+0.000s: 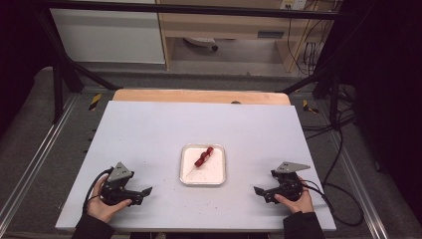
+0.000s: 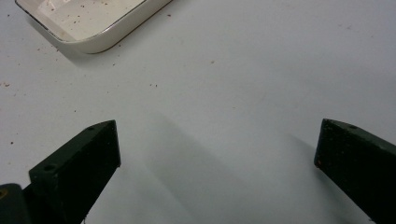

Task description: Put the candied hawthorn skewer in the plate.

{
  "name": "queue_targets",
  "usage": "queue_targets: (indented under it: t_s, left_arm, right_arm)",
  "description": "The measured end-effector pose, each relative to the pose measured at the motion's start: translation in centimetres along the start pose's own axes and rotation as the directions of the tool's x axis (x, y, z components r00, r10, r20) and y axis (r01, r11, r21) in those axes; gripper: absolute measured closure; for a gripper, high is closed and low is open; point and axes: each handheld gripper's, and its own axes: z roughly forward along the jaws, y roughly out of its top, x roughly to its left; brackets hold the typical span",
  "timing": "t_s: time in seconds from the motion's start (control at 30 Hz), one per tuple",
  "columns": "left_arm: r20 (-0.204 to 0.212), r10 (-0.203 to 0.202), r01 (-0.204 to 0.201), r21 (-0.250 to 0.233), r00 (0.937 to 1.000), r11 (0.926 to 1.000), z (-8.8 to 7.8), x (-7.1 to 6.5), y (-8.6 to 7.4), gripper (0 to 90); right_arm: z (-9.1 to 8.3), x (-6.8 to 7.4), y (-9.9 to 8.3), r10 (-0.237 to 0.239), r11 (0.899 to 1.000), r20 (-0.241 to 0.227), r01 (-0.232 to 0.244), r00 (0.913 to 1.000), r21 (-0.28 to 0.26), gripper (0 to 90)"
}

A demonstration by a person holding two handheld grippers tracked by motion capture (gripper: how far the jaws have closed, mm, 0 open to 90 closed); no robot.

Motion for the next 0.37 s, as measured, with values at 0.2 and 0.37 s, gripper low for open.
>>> queue_targets:
  t_s: [0.2,0.37]
  left_arm:
    - [0.012,0.010,-0.010,-0.004,0.9999,0.9999,0.16,0.21,-0.58,9.4]
    - [0.017,0.016,-0.016,-0.003,0.9997,0.9999,0.29,0.17,-0.58,9.4]
  right_arm:
    - [-0.05,0.05,-0.02,-0.001,1.000,-0.003,0.001,1.0000,0.000,1.0]
    - [-0.04,0.04,-0.01,-0.002,1.000,-0.005,0.002,1.0000,0.001,1.0]
